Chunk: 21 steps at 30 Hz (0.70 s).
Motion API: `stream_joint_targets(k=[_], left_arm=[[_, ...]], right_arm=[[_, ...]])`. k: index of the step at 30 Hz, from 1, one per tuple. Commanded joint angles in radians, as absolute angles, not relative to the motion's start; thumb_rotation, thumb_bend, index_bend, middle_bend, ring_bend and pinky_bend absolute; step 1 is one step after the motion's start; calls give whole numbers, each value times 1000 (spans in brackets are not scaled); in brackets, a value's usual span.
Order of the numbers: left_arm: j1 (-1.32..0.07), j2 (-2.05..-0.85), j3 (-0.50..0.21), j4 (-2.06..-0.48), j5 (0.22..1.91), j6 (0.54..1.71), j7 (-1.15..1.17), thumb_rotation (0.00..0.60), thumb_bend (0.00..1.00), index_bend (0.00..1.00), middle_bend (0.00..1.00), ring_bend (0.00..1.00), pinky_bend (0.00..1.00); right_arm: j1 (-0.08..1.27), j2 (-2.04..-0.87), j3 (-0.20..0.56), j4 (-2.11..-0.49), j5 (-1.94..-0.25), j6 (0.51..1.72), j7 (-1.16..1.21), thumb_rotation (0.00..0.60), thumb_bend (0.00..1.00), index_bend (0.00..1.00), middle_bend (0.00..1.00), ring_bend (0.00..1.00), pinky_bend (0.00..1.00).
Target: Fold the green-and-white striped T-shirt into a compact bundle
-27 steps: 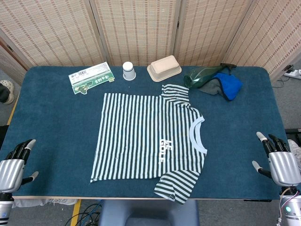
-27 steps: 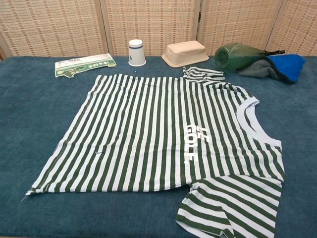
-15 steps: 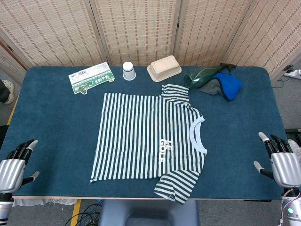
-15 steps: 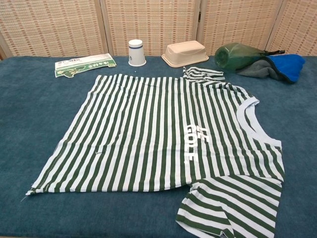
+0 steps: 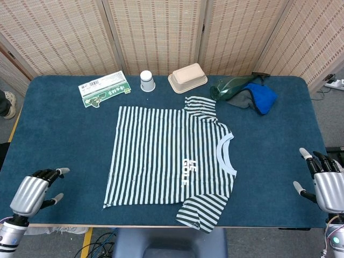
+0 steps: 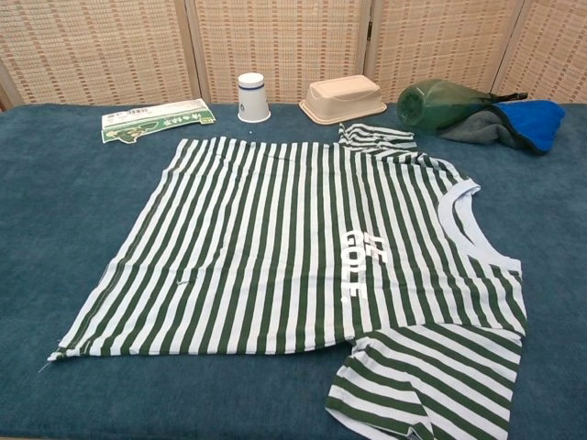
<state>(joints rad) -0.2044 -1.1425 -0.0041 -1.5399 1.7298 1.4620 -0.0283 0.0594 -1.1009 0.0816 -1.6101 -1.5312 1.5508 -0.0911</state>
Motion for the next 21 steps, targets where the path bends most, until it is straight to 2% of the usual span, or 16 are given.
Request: stream_joint_targets(k=[1, 5, 9, 14, 21], left_arm=[[-249, -1150, 16, -1536, 1781, 1418, -40, 600, 147, 357, 581, 529, 661], [-298, -1178, 34, -1536, 1829, 1367, -46, 600, 146, 381, 698, 640, 821], [-346, -1218, 45, -1521, 1857, 1309, -32, 600, 146, 386, 795, 727, 901], [-390, -1266, 63, -1509, 1874, 1244, -3, 600, 145, 397, 863, 782, 937], [-426, -1322, 83, -1500, 1859, 1163, 41, 600, 145, 400, 888, 802, 956]], right_arm=[[61, -1100, 82, -1612, -1530, 1548, -92, 600, 221, 81, 271, 185, 179], [62, -1104, 79, -1612, -1528, 1540, -91, 600, 221, 81, 271, 185, 179], [63, -1106, 80, -1608, -1519, 1531, -88, 600, 221, 81, 272, 187, 182], [62, -1105, 79, -1607, -1515, 1530, -86, 600, 221, 81, 274, 190, 186], [63, -1109, 76, -1601, -1510, 1521, -83, 600, 221, 81, 275, 190, 186]])
